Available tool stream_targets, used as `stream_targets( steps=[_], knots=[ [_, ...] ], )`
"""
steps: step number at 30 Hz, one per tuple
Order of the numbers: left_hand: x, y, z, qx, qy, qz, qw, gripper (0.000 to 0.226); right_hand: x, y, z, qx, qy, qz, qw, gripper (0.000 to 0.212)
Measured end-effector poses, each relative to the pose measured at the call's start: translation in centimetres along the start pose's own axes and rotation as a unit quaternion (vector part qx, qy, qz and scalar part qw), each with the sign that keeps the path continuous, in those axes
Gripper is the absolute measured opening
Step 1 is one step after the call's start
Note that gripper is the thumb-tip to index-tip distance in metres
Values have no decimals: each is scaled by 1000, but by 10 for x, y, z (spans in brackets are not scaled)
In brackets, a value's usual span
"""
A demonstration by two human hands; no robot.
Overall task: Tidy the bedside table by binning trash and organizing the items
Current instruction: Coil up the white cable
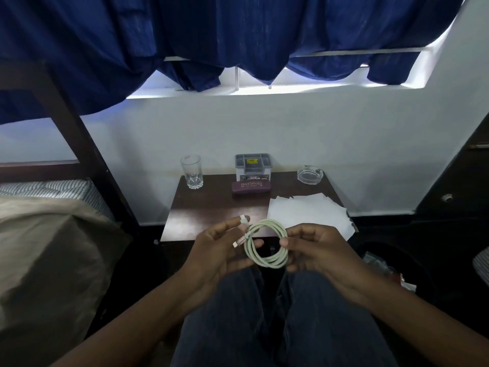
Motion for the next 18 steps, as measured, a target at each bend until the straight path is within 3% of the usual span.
stream_targets(
  steps=[10,18],
  knots=[
    [-1,-24,-121,-7,54,-53,997,13,5,50,-104,81,-31,-3,996,5],
    [-18,-41,-246,-16,102,-36,994,18,32,99,-228,174,14,113,978,8]
  ],
)
Point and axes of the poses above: each hand's wrist, its own z-axis away from the middle knuckle, its own y-axis out of the back of the hand, x = y × z, the point moved 2 cm from there along -z, towards the middle knuckle, and after that the axes turned 1 degree about -z, right-handed, at the moved point
